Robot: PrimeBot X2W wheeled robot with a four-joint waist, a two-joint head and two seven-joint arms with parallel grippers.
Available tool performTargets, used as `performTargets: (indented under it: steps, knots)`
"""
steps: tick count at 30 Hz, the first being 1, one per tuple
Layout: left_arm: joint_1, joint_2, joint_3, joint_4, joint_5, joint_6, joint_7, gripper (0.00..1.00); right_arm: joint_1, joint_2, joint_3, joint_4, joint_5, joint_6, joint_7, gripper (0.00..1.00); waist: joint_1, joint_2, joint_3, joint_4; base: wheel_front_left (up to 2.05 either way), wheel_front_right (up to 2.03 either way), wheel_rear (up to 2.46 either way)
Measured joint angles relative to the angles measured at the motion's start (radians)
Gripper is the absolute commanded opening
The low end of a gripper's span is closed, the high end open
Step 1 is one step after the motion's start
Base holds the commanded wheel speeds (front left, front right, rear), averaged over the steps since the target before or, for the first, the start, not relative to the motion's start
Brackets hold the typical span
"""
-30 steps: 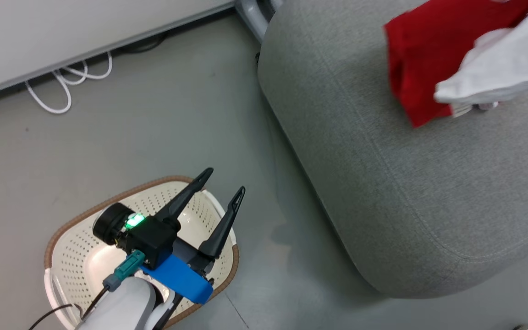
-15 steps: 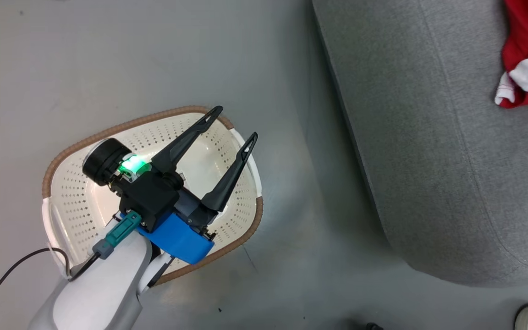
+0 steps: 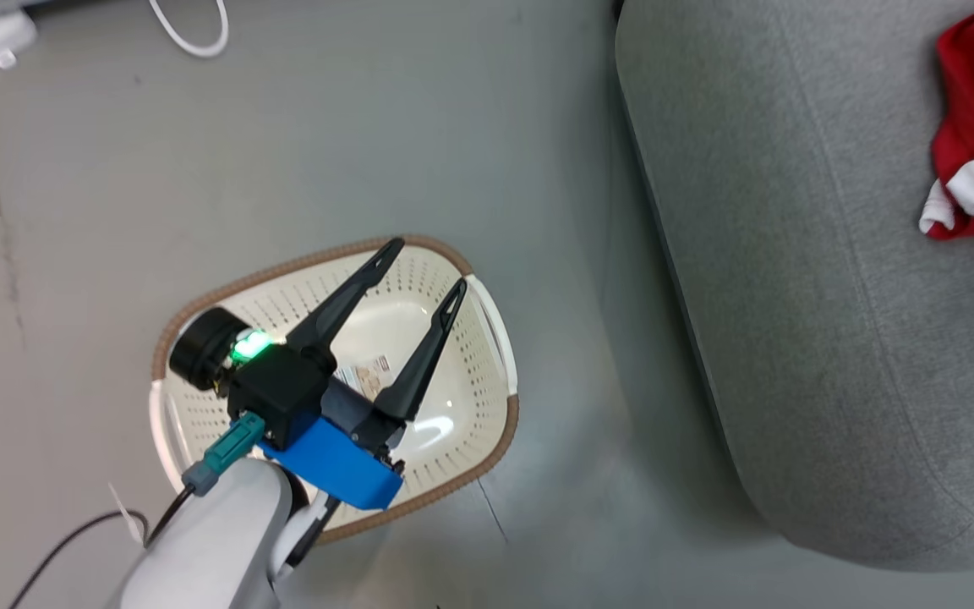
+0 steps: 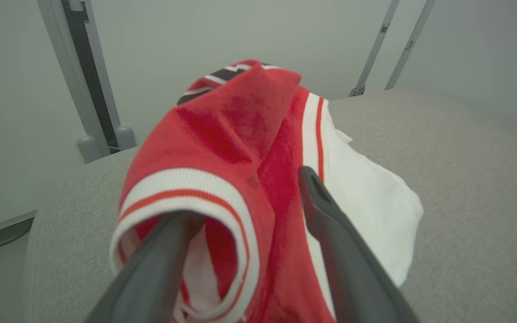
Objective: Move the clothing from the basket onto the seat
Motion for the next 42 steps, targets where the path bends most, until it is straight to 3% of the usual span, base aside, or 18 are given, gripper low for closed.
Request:
performTargets:
  steps: [8, 14, 26, 34, 42]
  knots:
    - [0.139, -0.064, 0.065, 0.052, -0.025, 0.000, 0.000, 1.00, 0.093, 0.028, 0.150, -0.017, -0.035, 0.000, 0.001, 1.00, -0.0002, 0.0000, -0.165, 0.009, 0.00, 0.00, 0.00]
    - [0.261, -0.095, 0.134, 0.076, -0.029, 0.000, 0.000, 1.00, 0.210, 0.051, 0.242, -0.112, -0.012, 0.000, 0.017, 1.00, -0.0004, 0.0000, -0.313, 0.018, 0.00, 0.00, 0.00]
    - [0.398, -0.137, 0.267, 0.113, -0.034, 0.000, 0.000, 1.00, 0.623, 0.138, 0.299, -0.530, 0.058, 0.000, 0.099, 1.00, -0.0004, 0.0000, -0.516, 0.104, 0.00, 0.00, 0.00]
    - [0.454, -0.150, 0.394, 0.118, -0.027, 0.000, 0.000, 1.00, 0.838, 0.269, 0.269, -0.812, 0.027, 0.000, 0.160, 1.00, -0.0003, 0.0000, -0.558, 0.169, 0.00, 0.00, 0.00]
    - [0.461, -0.161, 0.452, 0.140, -0.006, 0.000, 0.000, 1.00, 0.965, 0.344, 0.307, -0.946, 0.000, 0.000, 0.188, 1.00, 0.0000, 0.0000, -0.565, 0.205, 0.00, 0.00, 0.00]
